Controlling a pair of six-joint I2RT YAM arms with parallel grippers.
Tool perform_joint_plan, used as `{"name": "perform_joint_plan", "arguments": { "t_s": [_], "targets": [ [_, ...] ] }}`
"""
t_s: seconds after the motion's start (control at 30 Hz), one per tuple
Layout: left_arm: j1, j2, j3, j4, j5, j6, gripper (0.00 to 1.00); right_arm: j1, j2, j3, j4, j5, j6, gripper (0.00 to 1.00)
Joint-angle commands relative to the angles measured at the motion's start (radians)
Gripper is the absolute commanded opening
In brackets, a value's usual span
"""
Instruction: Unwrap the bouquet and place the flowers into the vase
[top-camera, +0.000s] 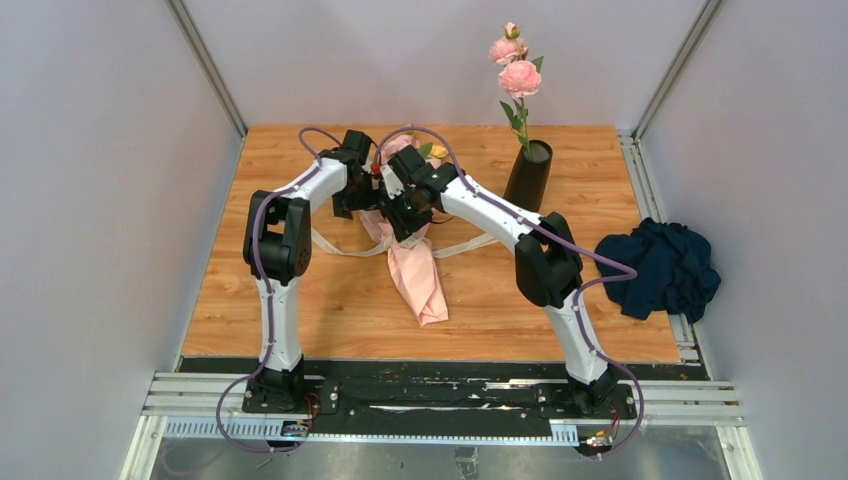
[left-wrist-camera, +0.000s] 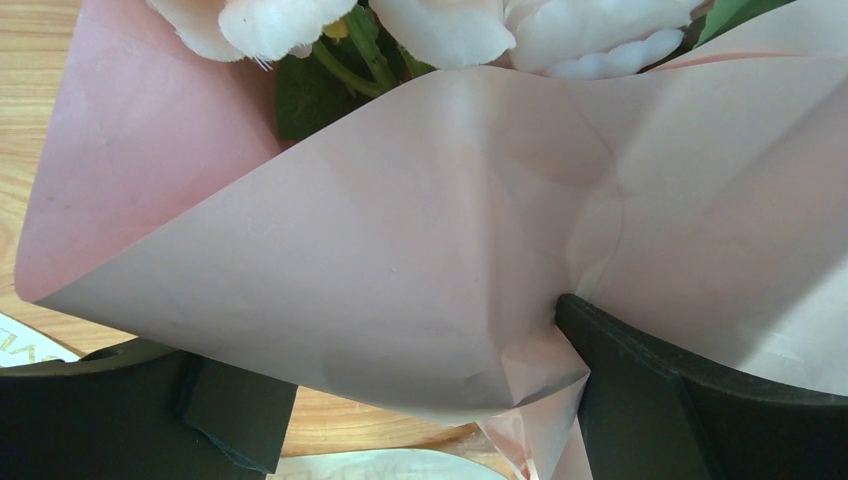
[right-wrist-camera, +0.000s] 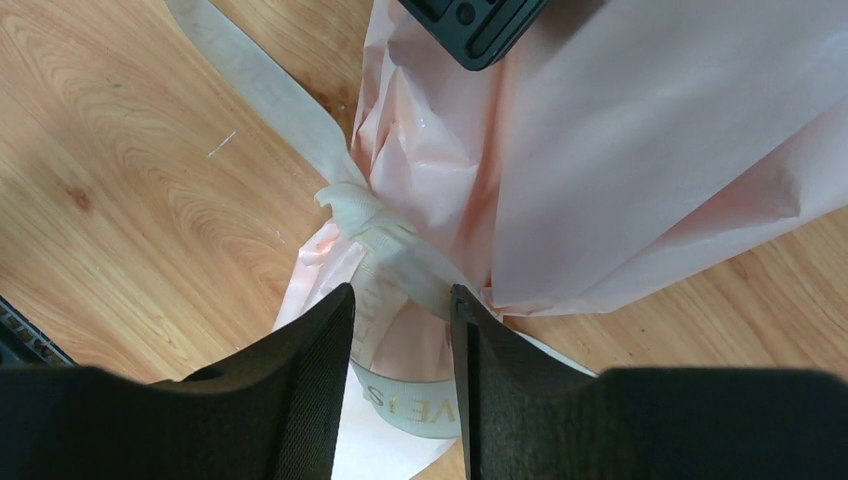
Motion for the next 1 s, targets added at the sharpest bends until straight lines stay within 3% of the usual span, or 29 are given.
{"name": "perform_joint_plan", "arguments": {
  "t_s": [0.0, 0.1, 0.2, 0.23, 0.43, 0.47, 0.5, 0.6, 0.9, 0.97],
  "targets": [
    [0.007, -0.003, -0.017, -0.01, -0.028, 0.012, 1.0, 0.016, 0.014, 0.038, -0.022, 0.002, -0.014, 0.41],
    [0.007, -0.005, -0.019, -0.008, -0.022, 0.012, 1.0, 0.017, 0.015, 0.028, -0.019, 0.008, -0.014, 0.27],
    [0.008, -0.005, -0.021, -0.007, -0.015, 0.012, 1.0, 0.017, 0.021, 0.024, -0.014, 0.015, -0.014, 0.04],
    [0.008, -0.005, -0.022, -0.007, -0.013, 0.012, 1.0, 0.017, 0.023, 0.022, -0.012, 0.017, -0.014, 0.0],
    [0.009, -0.01, -0.023, -0.007, -0.006, 0.014, 1.0, 0.016, 0.021, 0.036, -0.006, 0.028, 0.0, 0.02],
    [0.009, -0.009, -0.022, -0.007, -0.003, 0.012, 1.0, 0.016, 0.018, 0.036, -0.002, 0.028, 0.0, 0.14],
    [0.009, -0.009, -0.02, -0.007, -0.001, 0.011, 1.0, 0.015, 0.019, 0.038, -0.001, 0.029, -0.001, 0.19],
    [0.009, -0.007, -0.021, -0.007, 0.007, 0.009, 1.0, 0.016, 0.03, 0.041, -0.005, 0.026, -0.008, 0.28],
    [0.014, -0.025, -0.035, -0.002, 0.004, 0.014, 1.0, 0.015, 0.063, 0.011, 0.005, 0.005, -0.01, 0.32],
    [0.015, -0.03, -0.037, -0.001, 0.003, 0.015, 1.0, 0.015, 0.067, 0.011, 0.004, 0.005, -0.009, 0.27]
  ]
}}
